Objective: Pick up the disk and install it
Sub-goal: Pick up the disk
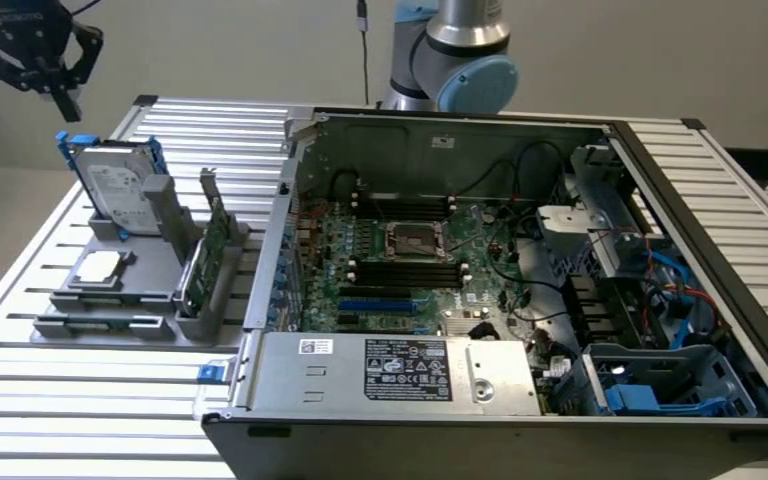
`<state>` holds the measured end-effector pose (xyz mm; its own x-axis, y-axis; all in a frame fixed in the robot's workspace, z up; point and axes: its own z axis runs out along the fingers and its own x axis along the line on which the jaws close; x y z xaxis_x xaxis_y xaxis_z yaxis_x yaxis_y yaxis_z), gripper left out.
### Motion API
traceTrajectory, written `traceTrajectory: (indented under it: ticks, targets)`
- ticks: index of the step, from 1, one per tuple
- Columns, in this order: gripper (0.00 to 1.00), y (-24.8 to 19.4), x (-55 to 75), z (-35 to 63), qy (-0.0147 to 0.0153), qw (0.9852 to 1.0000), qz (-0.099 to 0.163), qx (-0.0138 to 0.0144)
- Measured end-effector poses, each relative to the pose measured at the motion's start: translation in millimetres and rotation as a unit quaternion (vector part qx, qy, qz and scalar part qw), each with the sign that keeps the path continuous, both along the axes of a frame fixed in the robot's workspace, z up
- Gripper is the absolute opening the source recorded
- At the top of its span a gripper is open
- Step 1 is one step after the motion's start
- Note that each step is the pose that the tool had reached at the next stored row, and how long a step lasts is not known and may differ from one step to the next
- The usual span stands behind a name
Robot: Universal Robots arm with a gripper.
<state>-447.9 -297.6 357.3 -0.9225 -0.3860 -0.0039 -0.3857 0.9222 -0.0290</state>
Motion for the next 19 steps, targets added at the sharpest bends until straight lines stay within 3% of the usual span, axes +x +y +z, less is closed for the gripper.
traceTrajectory:
  ticks: [6, 11, 15, 19]
  targets:
    - [0.11, 0.0, 0.0, -0.2, 0.0048, 0.9989, 0.047, -0.0004]
    - [0.11, 0.0, 0.0, -0.3, 0.0088, 0.9962, 0.087, -0.0006]
    - [0.11, 0.0, 0.0, -0.3, 0.0099, 0.9925, 0.122, -0.0008]
    - [0.11, 0.0, 0.1, -0.4, 0.0100, 0.9873, 0.158, -0.0012]
